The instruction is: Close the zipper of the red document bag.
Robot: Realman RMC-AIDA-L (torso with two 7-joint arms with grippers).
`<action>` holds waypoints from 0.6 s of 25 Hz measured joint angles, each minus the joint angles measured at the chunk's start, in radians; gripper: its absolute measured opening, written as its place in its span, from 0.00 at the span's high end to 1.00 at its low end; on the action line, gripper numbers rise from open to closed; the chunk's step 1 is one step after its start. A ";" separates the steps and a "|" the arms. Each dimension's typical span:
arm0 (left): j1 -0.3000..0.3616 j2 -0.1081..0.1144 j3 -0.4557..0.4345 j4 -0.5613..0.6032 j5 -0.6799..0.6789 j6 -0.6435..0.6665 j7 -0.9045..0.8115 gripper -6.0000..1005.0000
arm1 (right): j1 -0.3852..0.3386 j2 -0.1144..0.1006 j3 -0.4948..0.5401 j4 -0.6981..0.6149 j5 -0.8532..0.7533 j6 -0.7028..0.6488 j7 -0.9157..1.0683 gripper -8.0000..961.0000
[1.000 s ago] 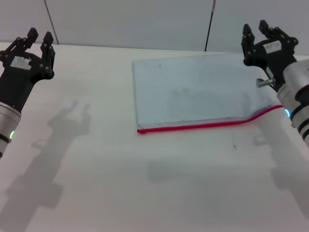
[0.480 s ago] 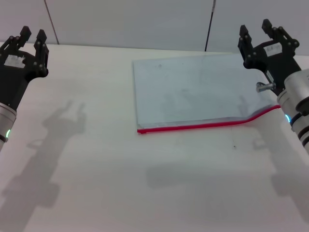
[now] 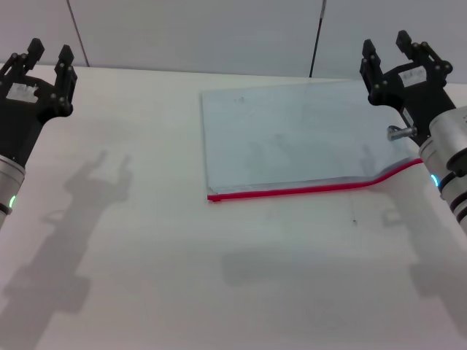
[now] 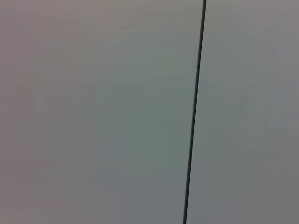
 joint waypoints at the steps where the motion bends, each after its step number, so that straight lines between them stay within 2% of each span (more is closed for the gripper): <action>1: 0.000 0.000 0.000 0.000 0.000 0.000 -0.001 0.59 | 0.000 0.000 0.000 0.000 0.000 0.000 0.000 0.47; 15: -0.001 -0.007 -0.059 -0.004 0.000 0.000 -0.002 0.56 | -0.001 -0.001 -0.018 0.000 0.002 0.001 0.000 0.47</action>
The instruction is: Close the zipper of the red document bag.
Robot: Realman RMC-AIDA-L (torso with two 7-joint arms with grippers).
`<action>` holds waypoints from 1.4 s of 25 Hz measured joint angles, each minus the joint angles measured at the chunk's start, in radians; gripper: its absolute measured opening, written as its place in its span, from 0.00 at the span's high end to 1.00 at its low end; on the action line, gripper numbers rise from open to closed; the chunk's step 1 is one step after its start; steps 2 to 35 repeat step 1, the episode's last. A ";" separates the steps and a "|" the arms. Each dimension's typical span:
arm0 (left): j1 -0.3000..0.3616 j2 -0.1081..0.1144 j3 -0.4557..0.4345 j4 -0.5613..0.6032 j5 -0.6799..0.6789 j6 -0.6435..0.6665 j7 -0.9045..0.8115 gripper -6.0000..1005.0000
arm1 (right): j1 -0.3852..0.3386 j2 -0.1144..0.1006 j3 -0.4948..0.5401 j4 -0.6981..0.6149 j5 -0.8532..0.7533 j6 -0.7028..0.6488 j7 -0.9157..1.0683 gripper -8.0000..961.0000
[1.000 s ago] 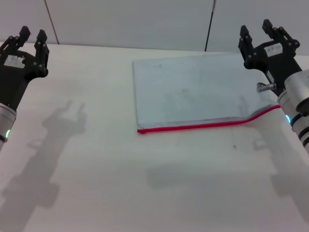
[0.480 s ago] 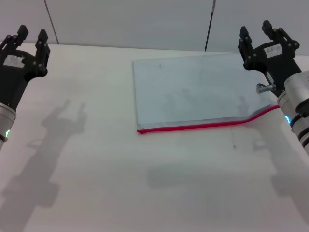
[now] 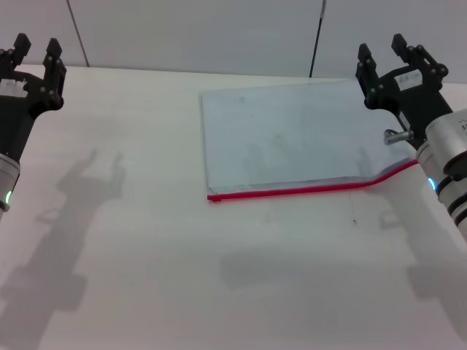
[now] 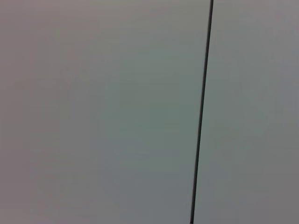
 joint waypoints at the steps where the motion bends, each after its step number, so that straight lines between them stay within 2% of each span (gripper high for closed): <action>1: 0.000 0.000 0.001 -0.001 0.000 0.000 0.000 0.56 | 0.000 0.000 -0.002 0.000 0.000 0.000 0.000 0.47; 35: 0.000 0.000 0.001 -0.001 0.000 0.000 0.000 0.56 | 0.000 0.000 -0.002 0.000 0.000 0.000 0.000 0.47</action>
